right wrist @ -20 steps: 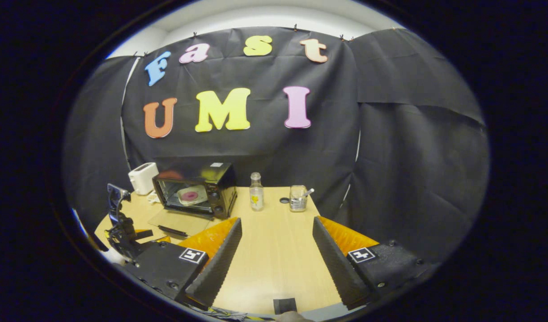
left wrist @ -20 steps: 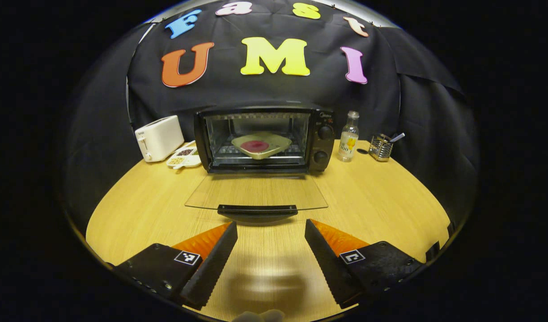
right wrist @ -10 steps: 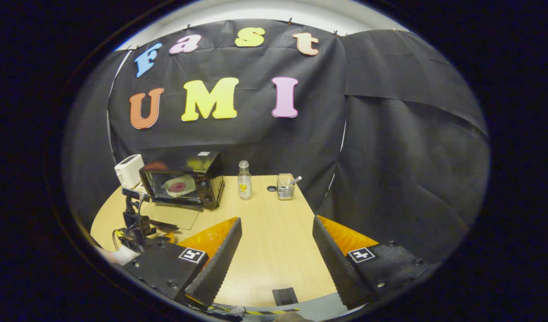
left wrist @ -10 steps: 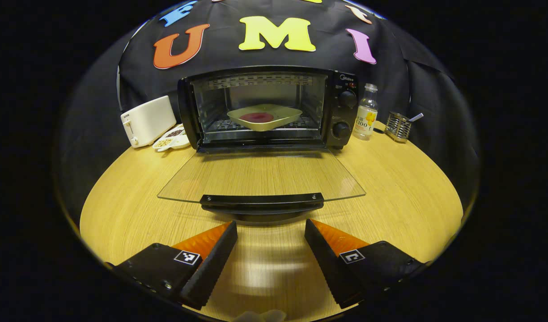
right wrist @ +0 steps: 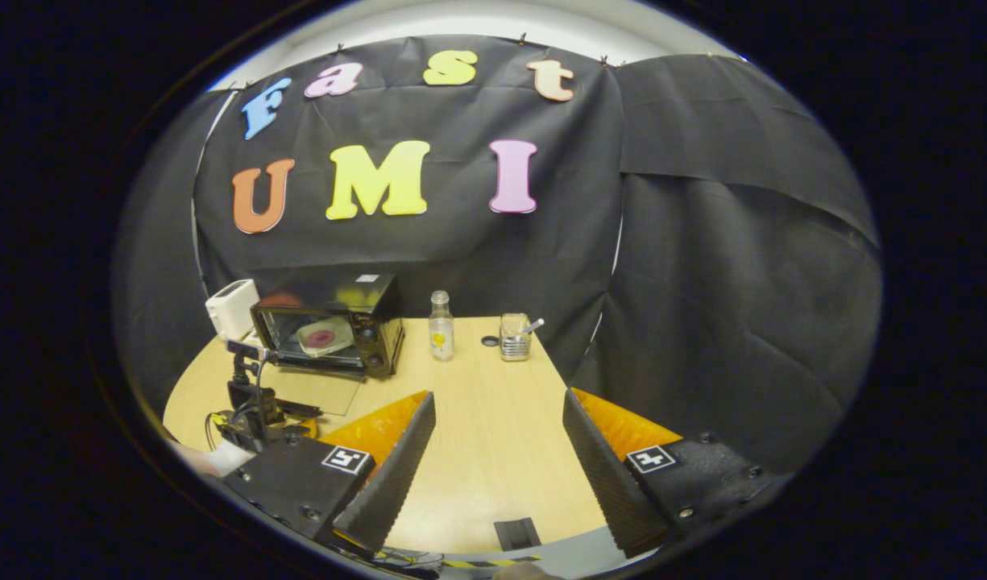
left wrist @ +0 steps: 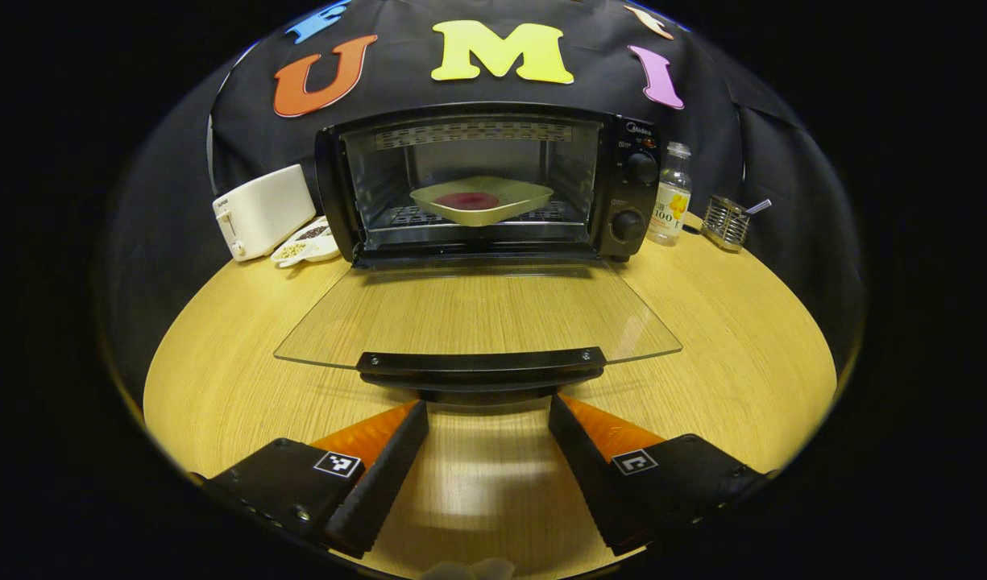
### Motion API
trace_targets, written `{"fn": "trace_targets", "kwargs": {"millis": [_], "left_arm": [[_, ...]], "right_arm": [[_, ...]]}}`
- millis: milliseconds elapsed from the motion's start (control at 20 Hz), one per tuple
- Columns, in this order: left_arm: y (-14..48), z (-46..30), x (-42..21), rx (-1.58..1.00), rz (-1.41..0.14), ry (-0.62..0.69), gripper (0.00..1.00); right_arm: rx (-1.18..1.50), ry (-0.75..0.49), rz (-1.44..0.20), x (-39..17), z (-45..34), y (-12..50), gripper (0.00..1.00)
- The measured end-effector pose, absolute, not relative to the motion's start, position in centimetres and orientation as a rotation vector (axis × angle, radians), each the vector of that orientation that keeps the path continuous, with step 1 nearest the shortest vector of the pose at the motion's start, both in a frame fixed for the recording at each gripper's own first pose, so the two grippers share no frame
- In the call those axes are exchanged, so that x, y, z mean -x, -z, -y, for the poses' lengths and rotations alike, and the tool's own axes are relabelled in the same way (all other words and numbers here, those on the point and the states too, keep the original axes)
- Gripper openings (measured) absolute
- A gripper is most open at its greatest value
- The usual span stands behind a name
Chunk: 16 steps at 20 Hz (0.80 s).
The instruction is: Open the electric oven with the left hand, put the food in, and close the electric oven.
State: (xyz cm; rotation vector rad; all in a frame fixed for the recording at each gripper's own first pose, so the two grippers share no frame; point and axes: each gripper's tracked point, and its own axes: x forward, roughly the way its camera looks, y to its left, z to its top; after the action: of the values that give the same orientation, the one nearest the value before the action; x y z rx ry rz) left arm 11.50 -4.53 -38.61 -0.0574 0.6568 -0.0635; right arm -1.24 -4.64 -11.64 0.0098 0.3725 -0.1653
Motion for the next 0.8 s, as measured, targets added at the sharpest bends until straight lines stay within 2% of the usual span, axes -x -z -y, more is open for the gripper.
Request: {"fn": "trace_targets", "kwargs": {"millis": [250,300,500,550,600,700,800], "left_arm": [[37.4,4.5,-11.6,0.061,-0.645,0.068,0.97],[37.1,4.4,-11.6,0.062,-0.645,0.071,0.97],[35.8,4.4,-11.8,0.076,-0.642,0.083,0.97],[35.5,4.3,-11.7,0.083,-0.644,0.084,0.97],[35.0,4.3,-11.8,0.086,-0.639,0.083,0.98],[33.7,4.1,-11.9,0.084,-0.622,0.081,0.98],[32.6,4.1,-12.3,0.084,-0.603,0.083,0.98]], "right_arm": [[-0.025,0.167,-0.376,1.2,4.2,12.1,1.00],[-0.029,0.169,-0.373,1.2,4.3,12.0,0.97],[-0.043,0.176,-0.372,1.4,4.3,12.5,1.00],[-0.044,0.177,-0.372,1.5,4.3,12.7,0.96],[-0.047,0.179,-0.375,1.6,4.3,12.8,1.00],[-0.061,0.183,-0.373,1.7,4.4,12.8,0.96],[-0.070,0.188,-0.373,2.0,4.5,13.0,1.00]]}}
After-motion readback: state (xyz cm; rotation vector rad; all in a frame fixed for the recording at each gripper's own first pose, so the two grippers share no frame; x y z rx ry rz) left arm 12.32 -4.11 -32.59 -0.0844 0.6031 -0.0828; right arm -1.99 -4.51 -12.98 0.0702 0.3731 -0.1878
